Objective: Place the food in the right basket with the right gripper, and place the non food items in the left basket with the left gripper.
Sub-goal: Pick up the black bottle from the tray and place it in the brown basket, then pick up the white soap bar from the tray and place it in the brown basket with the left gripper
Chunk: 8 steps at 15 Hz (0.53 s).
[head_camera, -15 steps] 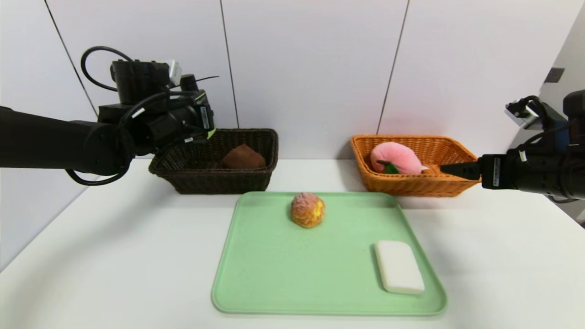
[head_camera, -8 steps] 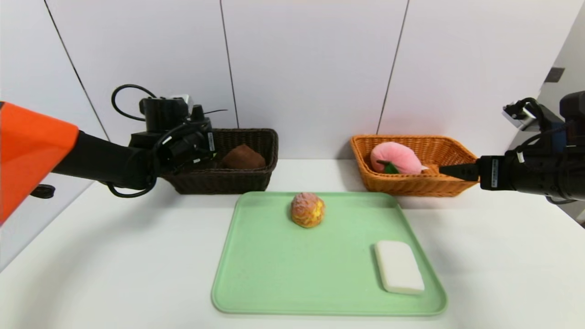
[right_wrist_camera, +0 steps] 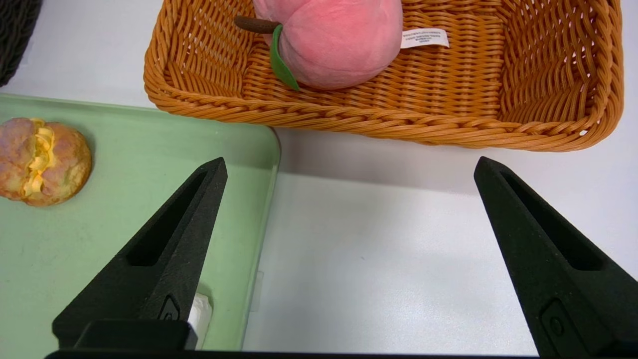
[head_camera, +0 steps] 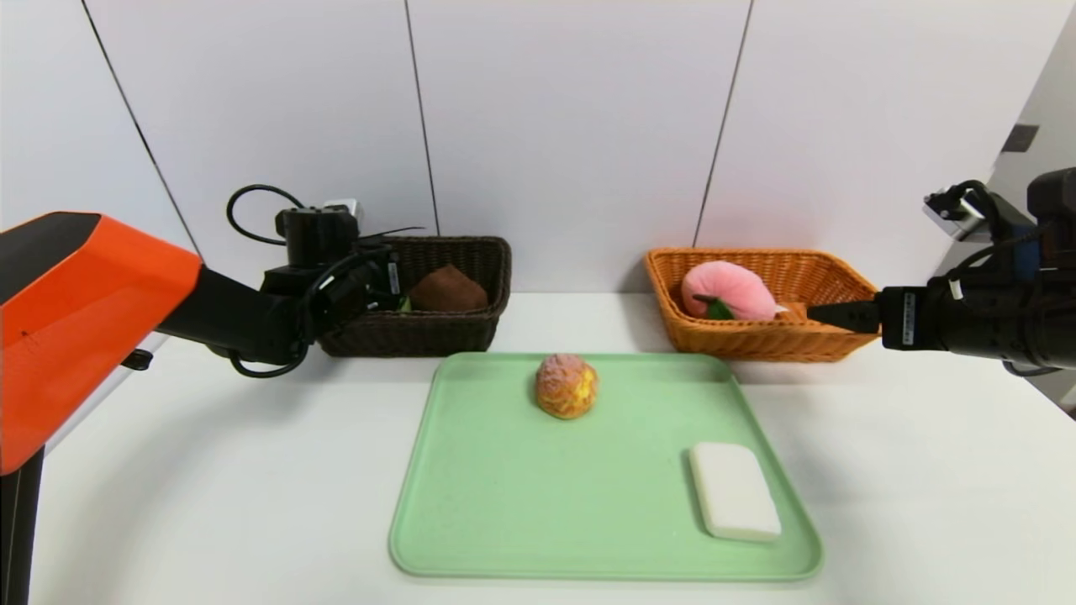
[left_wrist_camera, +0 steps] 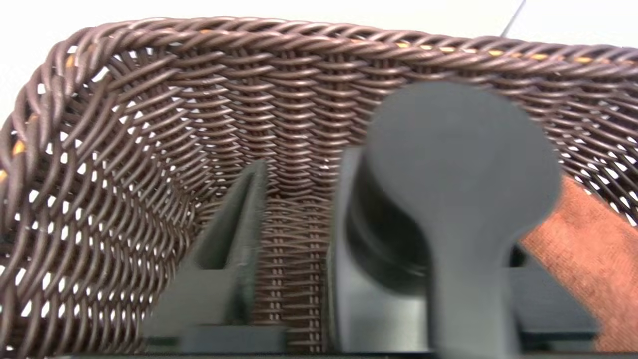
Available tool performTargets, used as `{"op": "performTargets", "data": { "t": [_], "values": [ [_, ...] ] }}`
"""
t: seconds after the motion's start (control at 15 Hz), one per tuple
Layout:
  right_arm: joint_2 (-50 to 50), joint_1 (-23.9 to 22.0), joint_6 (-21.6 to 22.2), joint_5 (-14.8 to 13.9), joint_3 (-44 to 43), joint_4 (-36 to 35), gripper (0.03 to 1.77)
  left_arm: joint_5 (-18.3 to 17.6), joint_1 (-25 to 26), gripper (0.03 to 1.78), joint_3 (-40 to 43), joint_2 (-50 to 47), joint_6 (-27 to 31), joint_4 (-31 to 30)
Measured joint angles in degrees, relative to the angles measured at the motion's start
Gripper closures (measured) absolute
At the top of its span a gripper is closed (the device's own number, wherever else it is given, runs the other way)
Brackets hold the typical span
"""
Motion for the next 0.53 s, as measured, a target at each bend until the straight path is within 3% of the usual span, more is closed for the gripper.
{"op": "performTargets", "data": {
  "t": [0.27,0.53],
  "values": [
    [-0.02,-0.05,-0.22,-0.02,0.30,0.02,0.09,0.09,-0.49,0.44,-1.73,-3.86,1.13,1.71],
    [-0.04,-0.02,-0.24,-0.13,1.18,0.00,0.09,0.55,-5.21,0.31,-9.81,-15.54,1.33,13.90]
  ]
}}
